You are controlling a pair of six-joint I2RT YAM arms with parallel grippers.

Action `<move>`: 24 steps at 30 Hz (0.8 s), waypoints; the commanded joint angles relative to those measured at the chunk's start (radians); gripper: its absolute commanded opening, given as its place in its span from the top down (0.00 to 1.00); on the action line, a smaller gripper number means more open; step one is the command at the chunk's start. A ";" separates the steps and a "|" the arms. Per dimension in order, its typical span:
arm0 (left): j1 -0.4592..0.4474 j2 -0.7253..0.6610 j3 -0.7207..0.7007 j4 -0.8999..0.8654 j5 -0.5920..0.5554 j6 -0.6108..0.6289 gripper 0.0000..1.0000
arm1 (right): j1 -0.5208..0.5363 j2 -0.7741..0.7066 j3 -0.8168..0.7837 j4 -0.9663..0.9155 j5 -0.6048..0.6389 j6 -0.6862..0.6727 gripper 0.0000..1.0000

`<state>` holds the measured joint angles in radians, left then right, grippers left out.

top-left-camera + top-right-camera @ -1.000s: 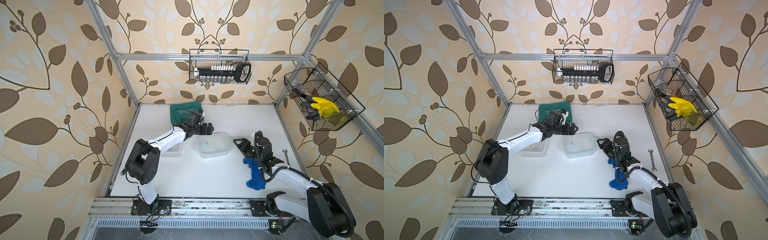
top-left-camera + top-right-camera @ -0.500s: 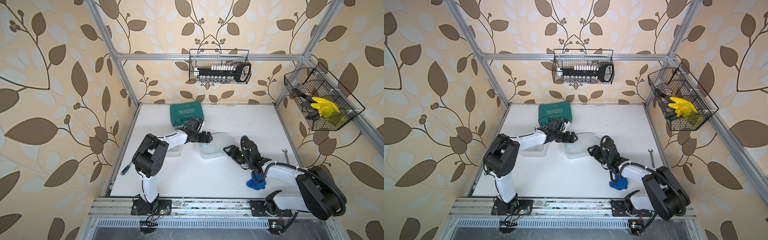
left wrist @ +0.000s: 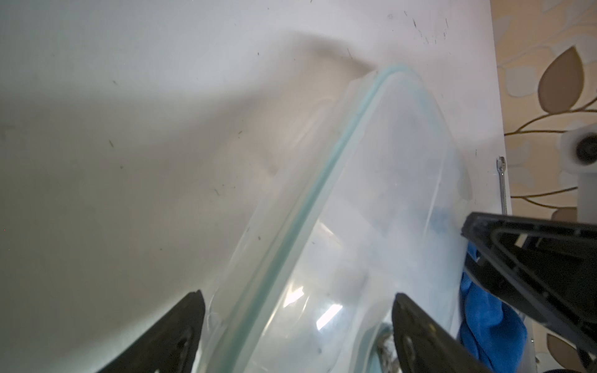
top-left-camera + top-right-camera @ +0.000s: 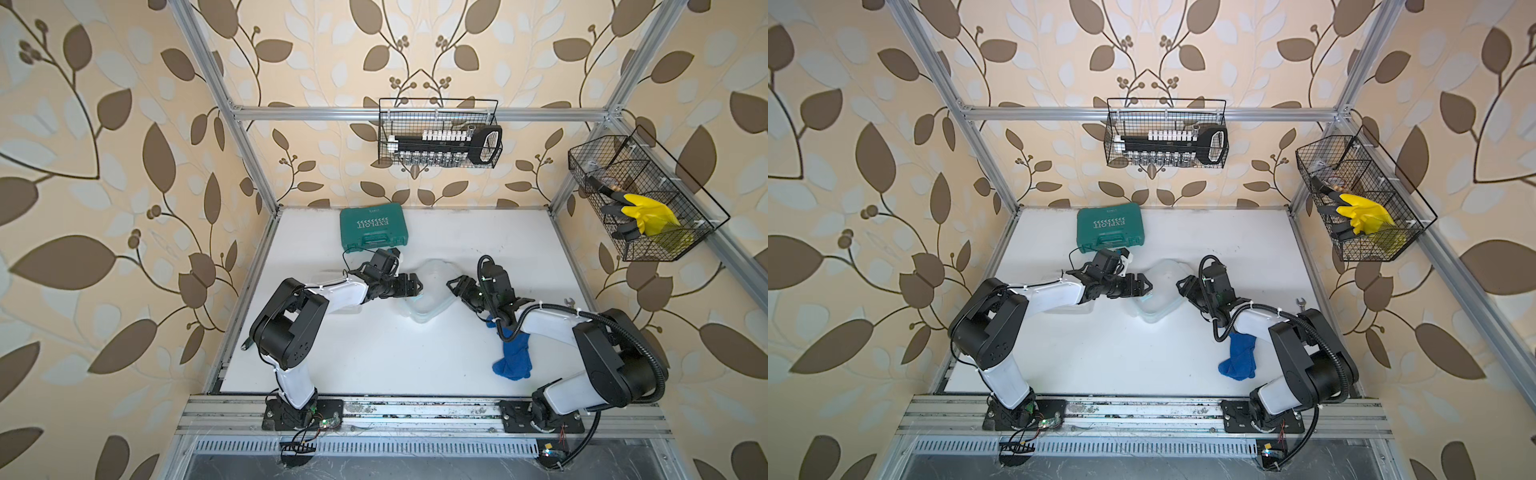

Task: Wipe the insides of the lunch boxes
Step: Adjust the lunch box at the center of the board.

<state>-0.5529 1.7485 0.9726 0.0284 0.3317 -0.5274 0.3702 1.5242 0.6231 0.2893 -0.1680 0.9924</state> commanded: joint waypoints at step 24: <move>-0.113 -0.348 -0.010 -0.319 -0.298 -0.087 0.01 | -0.123 0.030 0.162 -0.055 -0.158 -0.031 0.29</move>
<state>-0.6834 1.4860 0.8860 -0.2066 0.1207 -0.6674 0.2501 1.6527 0.8379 0.2543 -0.3332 0.9459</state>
